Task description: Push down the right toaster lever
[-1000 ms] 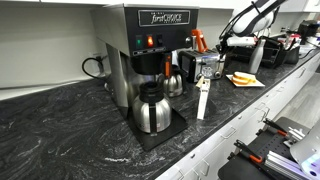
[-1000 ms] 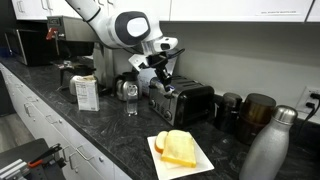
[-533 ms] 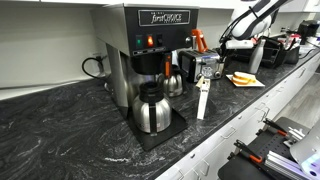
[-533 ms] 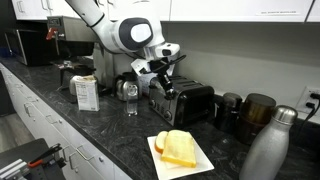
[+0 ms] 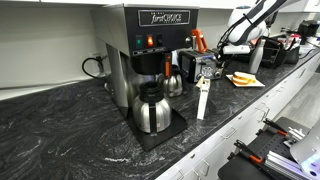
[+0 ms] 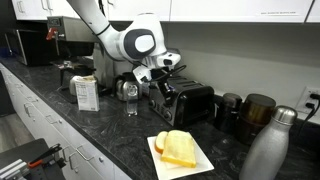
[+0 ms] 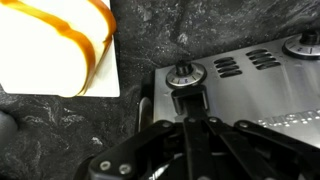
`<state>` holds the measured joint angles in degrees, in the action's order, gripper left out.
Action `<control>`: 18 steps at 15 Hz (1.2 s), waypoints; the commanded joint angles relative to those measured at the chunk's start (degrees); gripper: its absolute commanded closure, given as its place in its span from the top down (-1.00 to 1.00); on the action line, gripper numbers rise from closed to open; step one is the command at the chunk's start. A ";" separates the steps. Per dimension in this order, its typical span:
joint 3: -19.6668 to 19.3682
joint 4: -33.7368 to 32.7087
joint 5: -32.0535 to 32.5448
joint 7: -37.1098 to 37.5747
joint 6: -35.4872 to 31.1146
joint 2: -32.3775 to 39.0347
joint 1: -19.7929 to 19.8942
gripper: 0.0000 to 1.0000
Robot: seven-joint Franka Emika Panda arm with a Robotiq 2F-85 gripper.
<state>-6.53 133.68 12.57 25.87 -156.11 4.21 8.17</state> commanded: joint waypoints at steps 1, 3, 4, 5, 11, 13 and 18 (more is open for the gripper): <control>-1.06 -2.15 -2.14 -0.08 -1.68 4.82 -1.12 -1.00; -1.25 -2.83 -3.60 -0.45 -1.86 6.52 -1.32 -1.00; -1.34 -3.07 -4.21 -0.53 -1.84 6.85 -1.38 -1.00; -1.37 -3.22 -4.98 -0.66 -1.98 7.29 -1.44 -1.00; -0.85 -3.12 -10.43 -1.90 -2.31 8.19 -1.48 -1.00; -0.58 -2.92 -11.86 -2.64 -2.56 8.57 -1.44 -1.00; 0.06 -2.55 -15.35 -5.23 -3.03 9.49 -1.39 -1.00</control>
<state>-7.26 132.47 1.60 22.94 -156.31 7.67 7.81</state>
